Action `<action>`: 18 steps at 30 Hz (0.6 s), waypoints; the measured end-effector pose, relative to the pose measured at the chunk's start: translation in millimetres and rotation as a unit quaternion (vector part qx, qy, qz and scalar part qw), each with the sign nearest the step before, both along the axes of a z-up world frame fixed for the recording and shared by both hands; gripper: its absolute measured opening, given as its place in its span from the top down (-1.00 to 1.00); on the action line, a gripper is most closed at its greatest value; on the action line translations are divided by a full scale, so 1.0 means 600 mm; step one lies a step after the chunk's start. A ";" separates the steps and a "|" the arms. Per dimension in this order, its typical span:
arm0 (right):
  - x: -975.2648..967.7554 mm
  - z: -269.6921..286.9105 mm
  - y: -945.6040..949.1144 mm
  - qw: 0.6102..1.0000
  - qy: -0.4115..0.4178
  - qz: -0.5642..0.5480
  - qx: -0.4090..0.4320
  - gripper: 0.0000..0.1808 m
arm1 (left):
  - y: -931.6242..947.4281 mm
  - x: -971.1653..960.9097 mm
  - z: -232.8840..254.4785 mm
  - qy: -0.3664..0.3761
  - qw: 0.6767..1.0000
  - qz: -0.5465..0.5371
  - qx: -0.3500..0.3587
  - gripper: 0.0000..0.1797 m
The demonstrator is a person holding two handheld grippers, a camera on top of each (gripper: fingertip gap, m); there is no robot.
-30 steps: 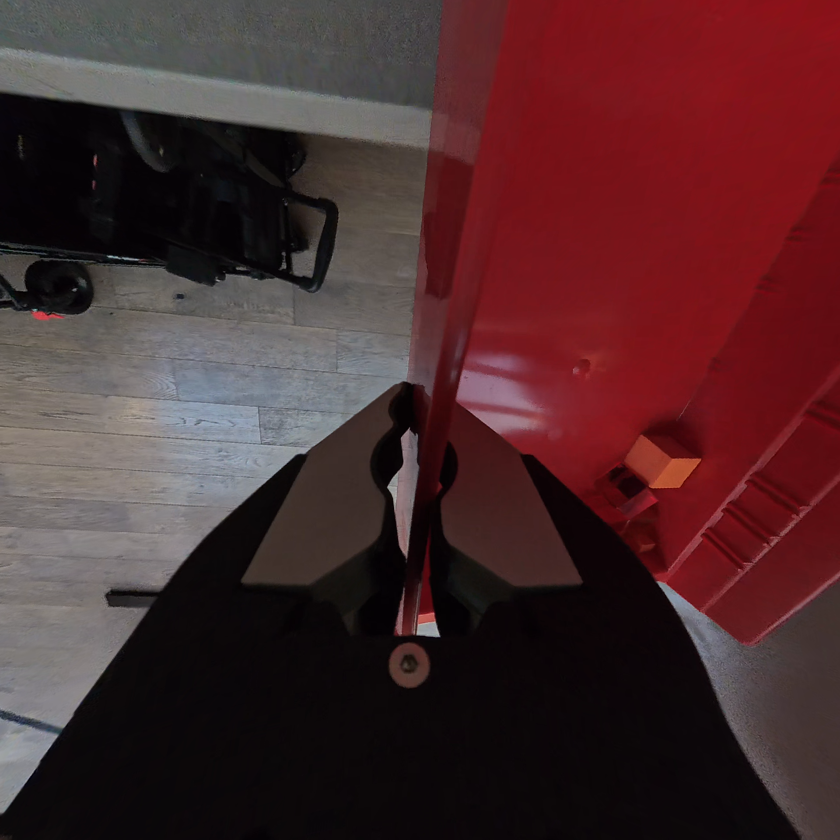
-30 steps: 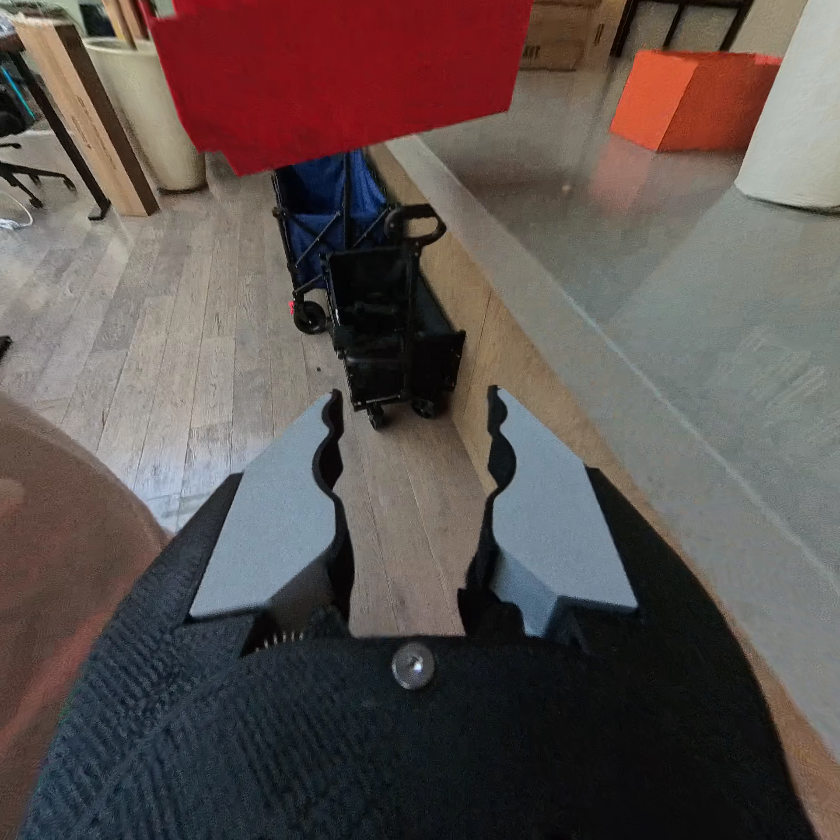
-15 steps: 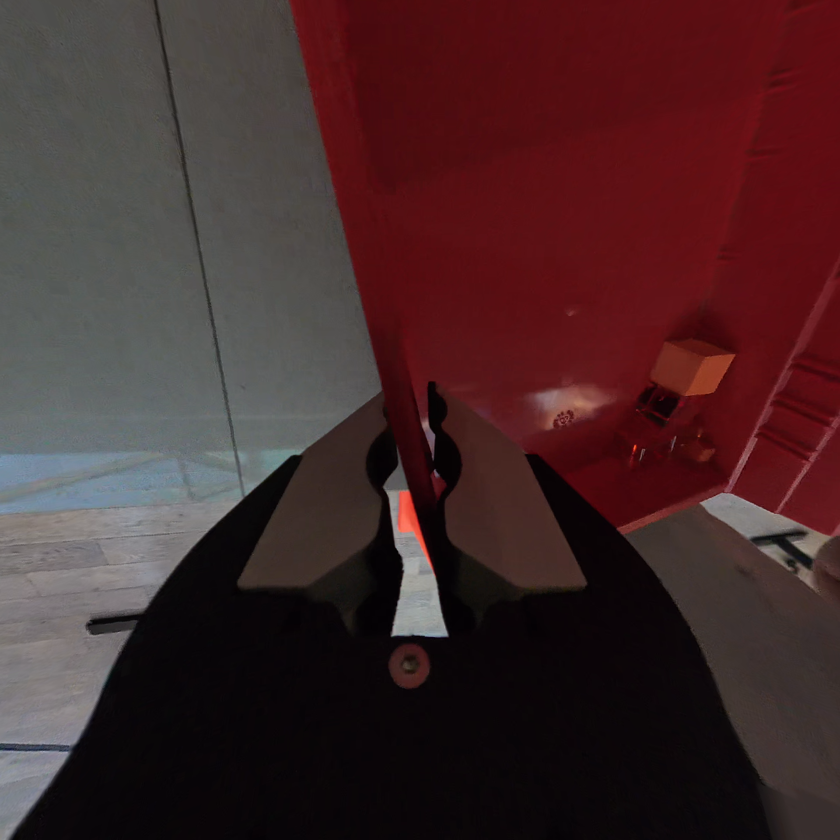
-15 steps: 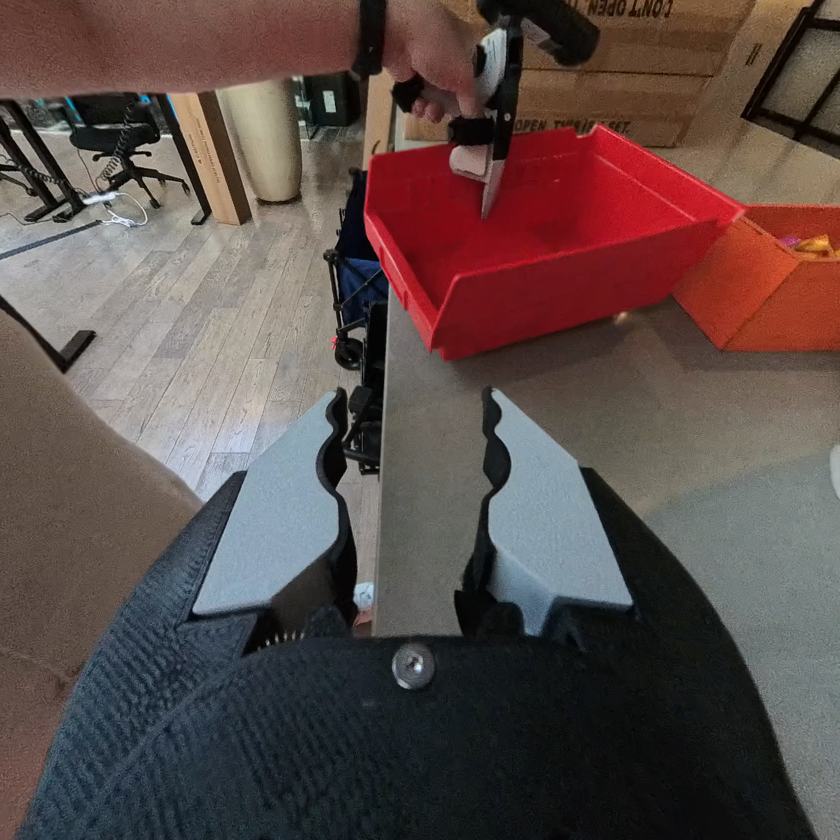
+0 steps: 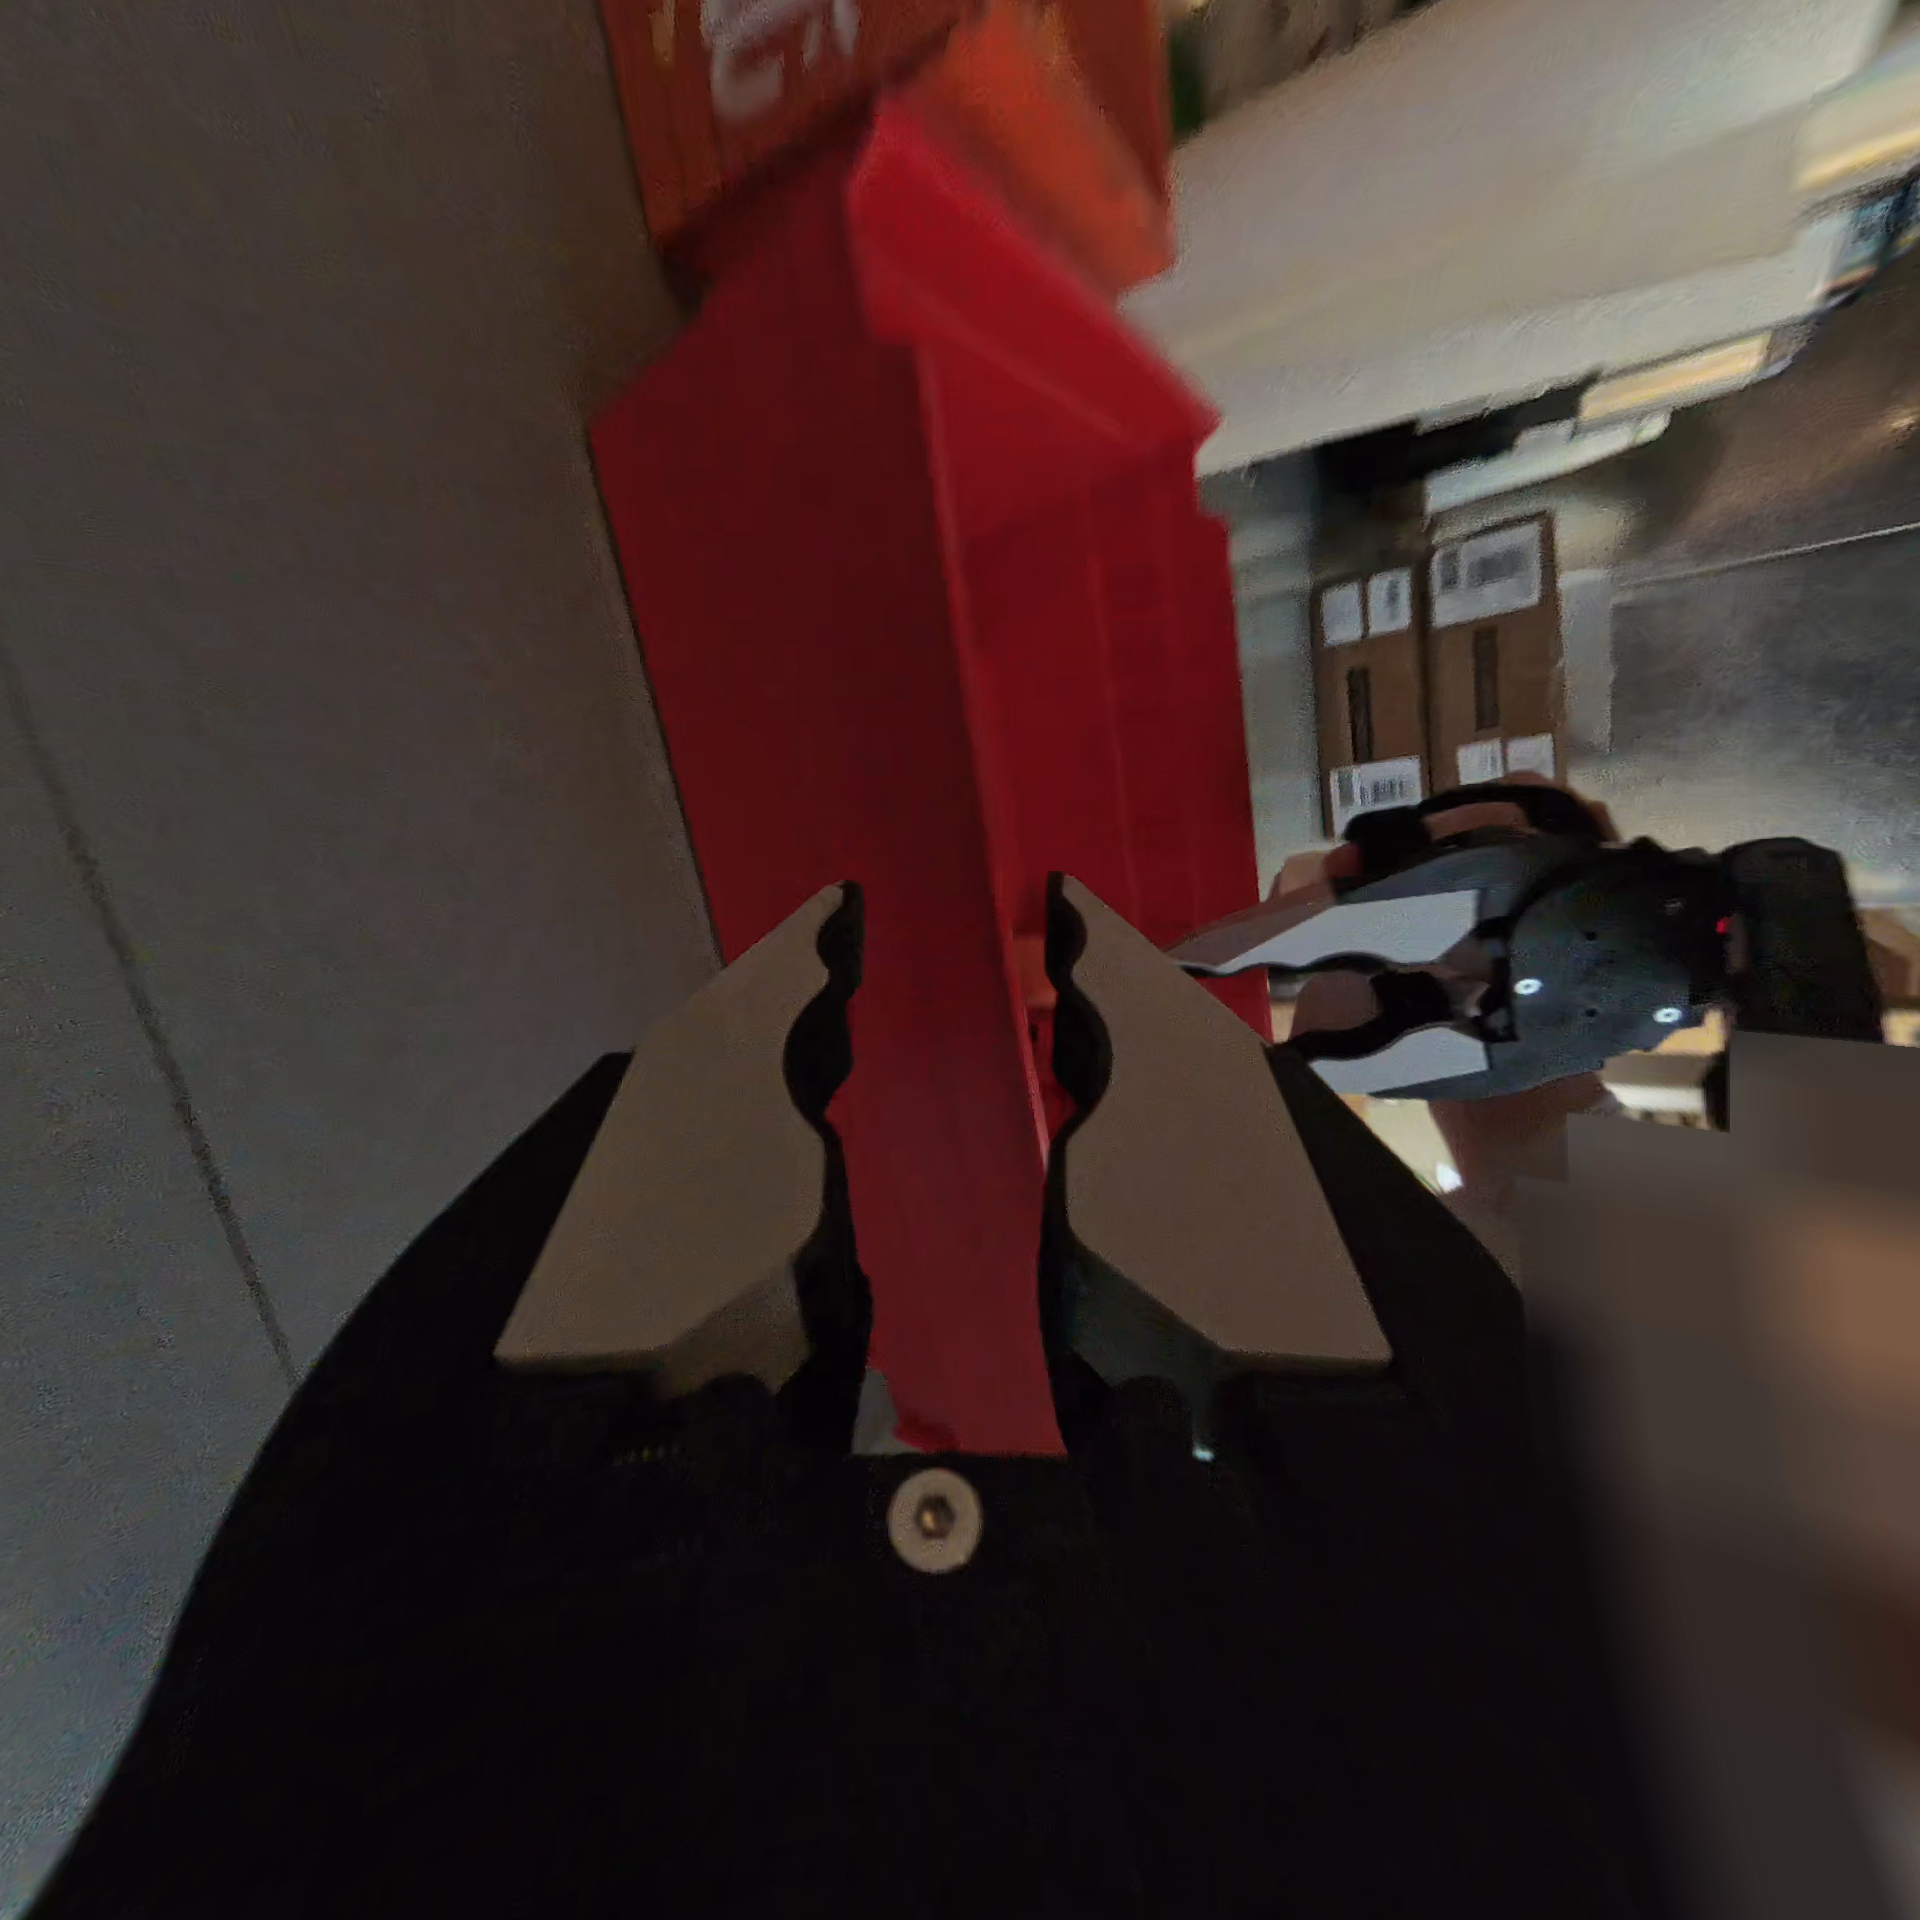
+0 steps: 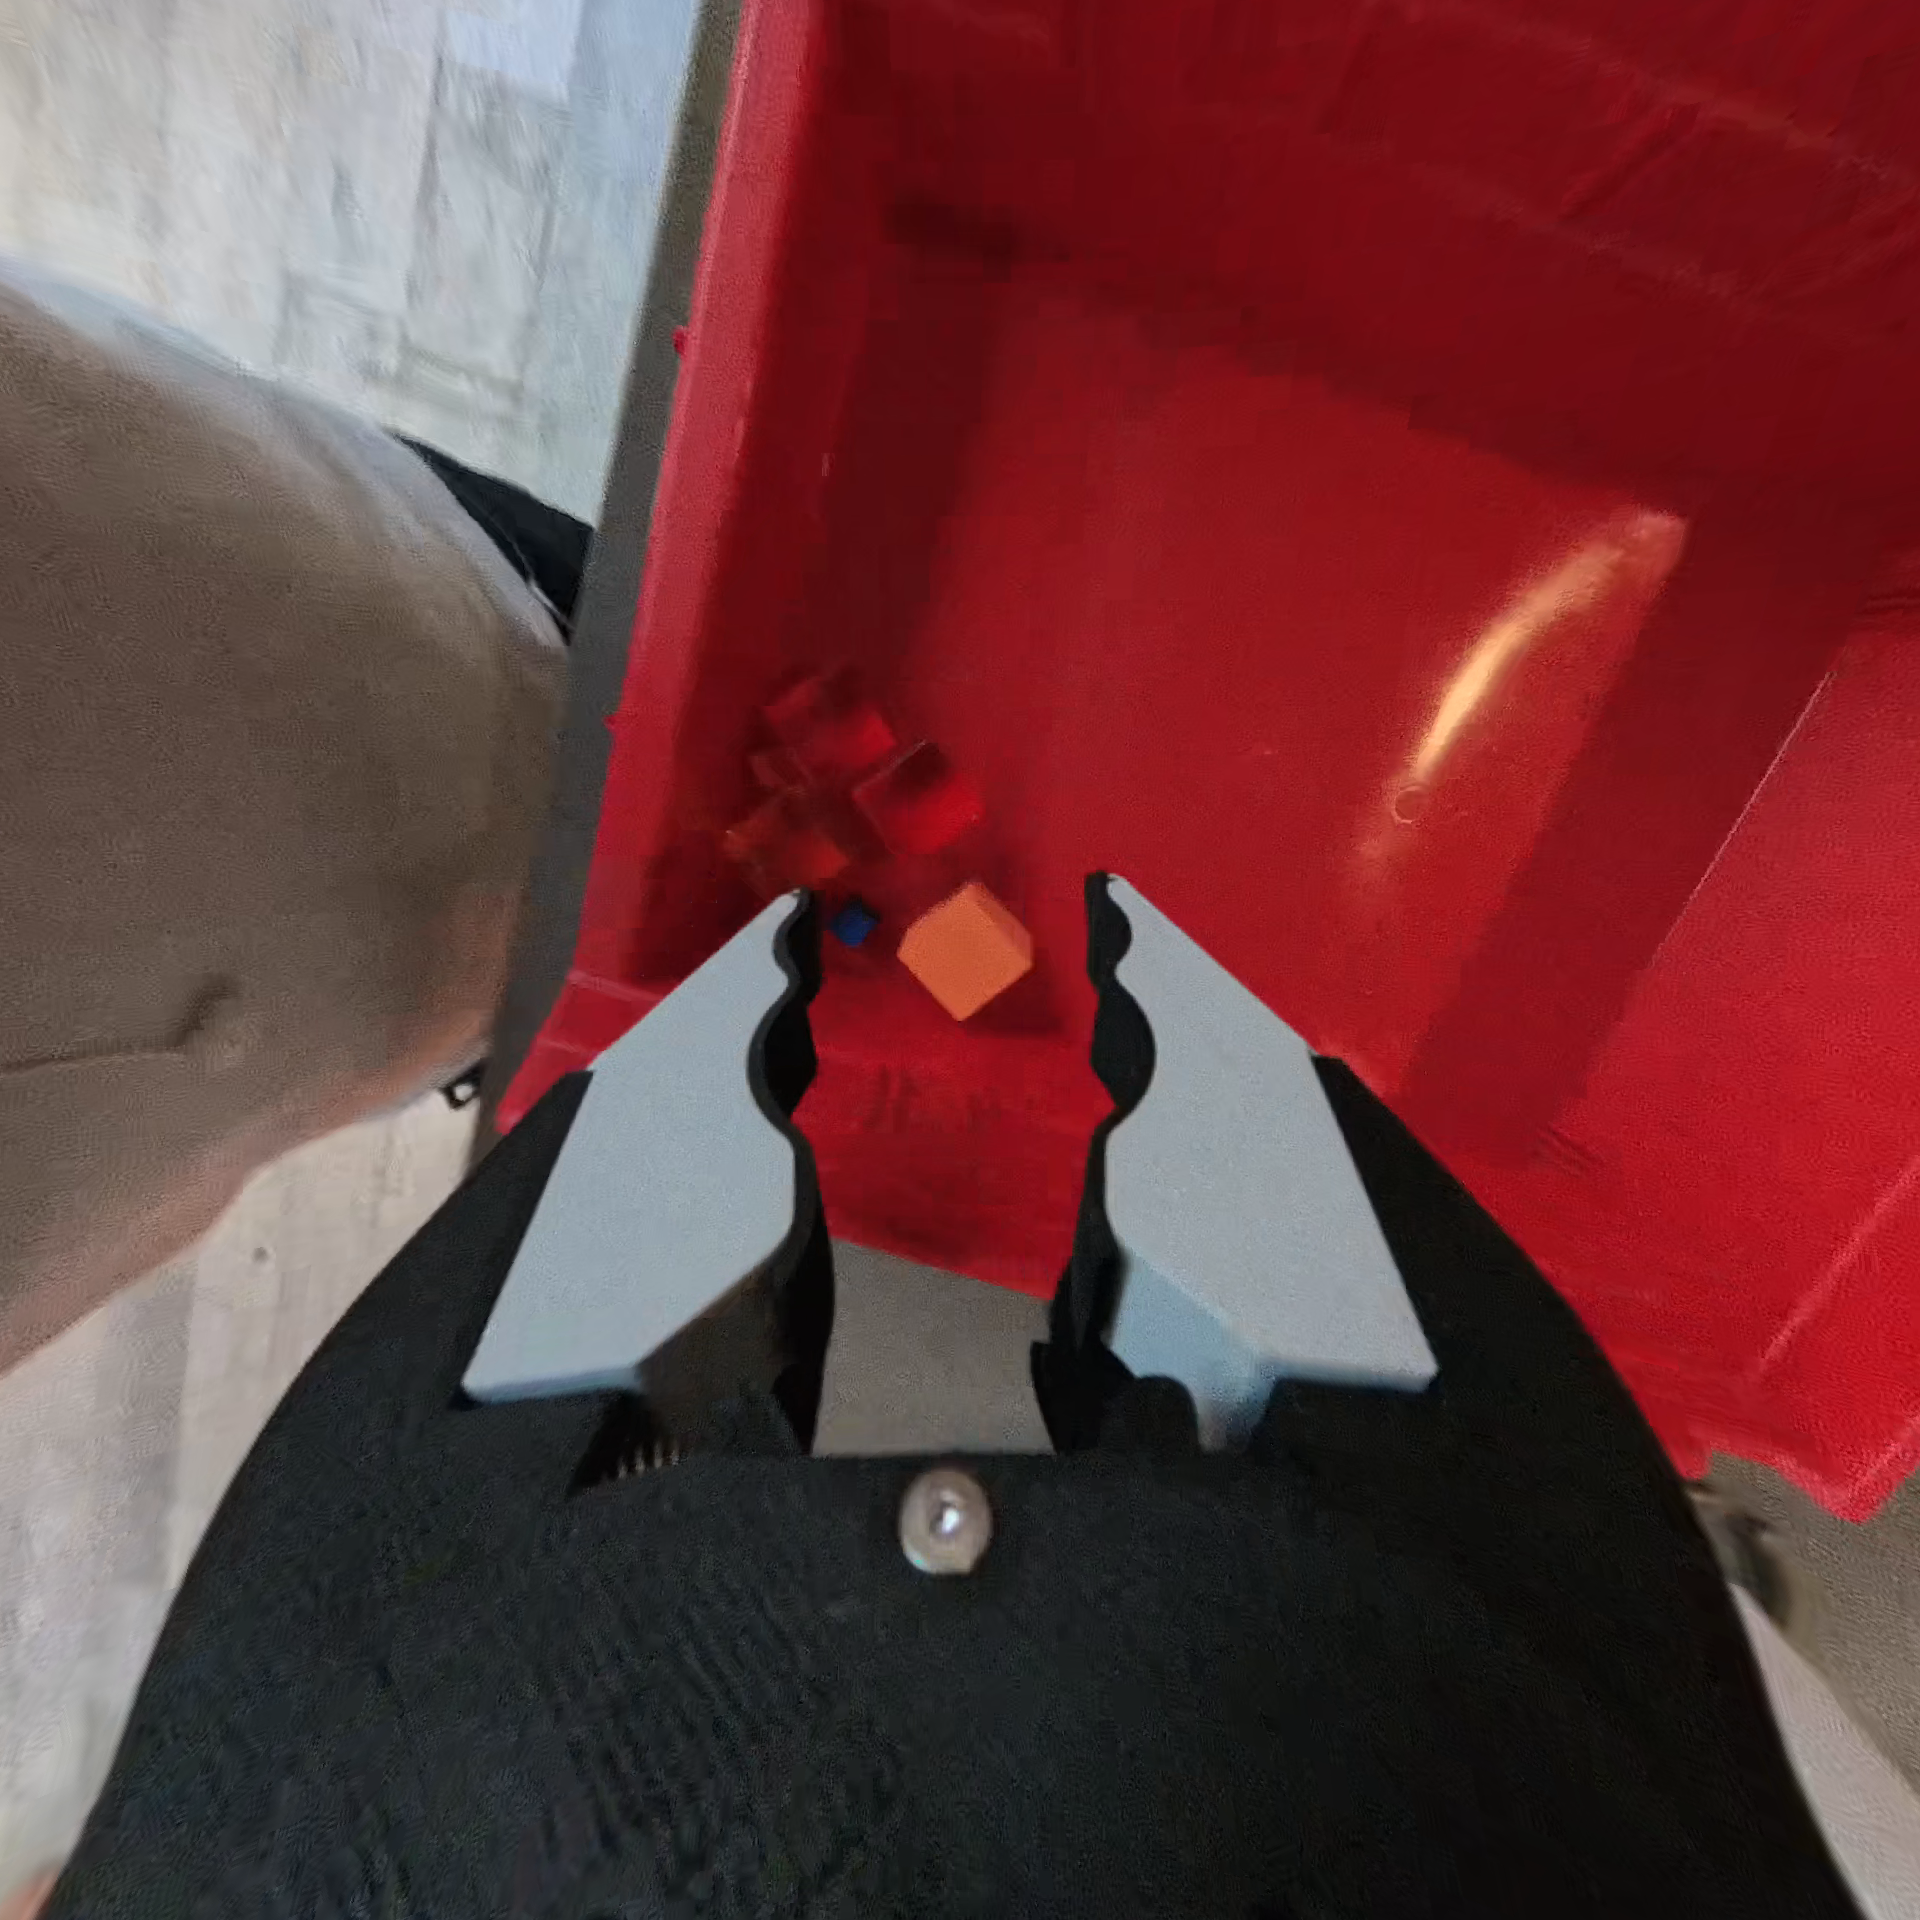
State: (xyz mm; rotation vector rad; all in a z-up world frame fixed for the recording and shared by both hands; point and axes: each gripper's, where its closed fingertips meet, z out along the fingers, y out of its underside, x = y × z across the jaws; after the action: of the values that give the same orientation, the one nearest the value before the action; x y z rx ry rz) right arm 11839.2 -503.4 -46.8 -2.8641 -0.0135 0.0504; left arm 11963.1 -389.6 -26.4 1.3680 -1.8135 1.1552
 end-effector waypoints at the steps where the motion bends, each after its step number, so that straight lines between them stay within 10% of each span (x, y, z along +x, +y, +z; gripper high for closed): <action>1: 0.007 -0.018 0.001 0.999 -0.005 0.022 -0.027 0.42 | 0.023 0.018 0.018 -0.066 0.997 0.036 -0.017 0.61; 6: -0.003 -0.082 0.007 0.983 -0.009 0.139 -0.118 0.48 | 0.150 0.056 0.047 -0.356 0.910 0.207 0.034 0.48; 18: -0.004 -0.102 0.014 0.981 0.004 0.171 -0.091 0.73 | 0.045 -0.126 0.154 -0.465 0.877 0.105 -0.054 0.29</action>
State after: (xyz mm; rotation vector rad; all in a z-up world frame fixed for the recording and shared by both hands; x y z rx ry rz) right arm 11836.5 -494.8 -108.1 -3.0083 -0.5256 0.1368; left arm 11887.7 -362.3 66.1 1.0085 -2.1692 2.2714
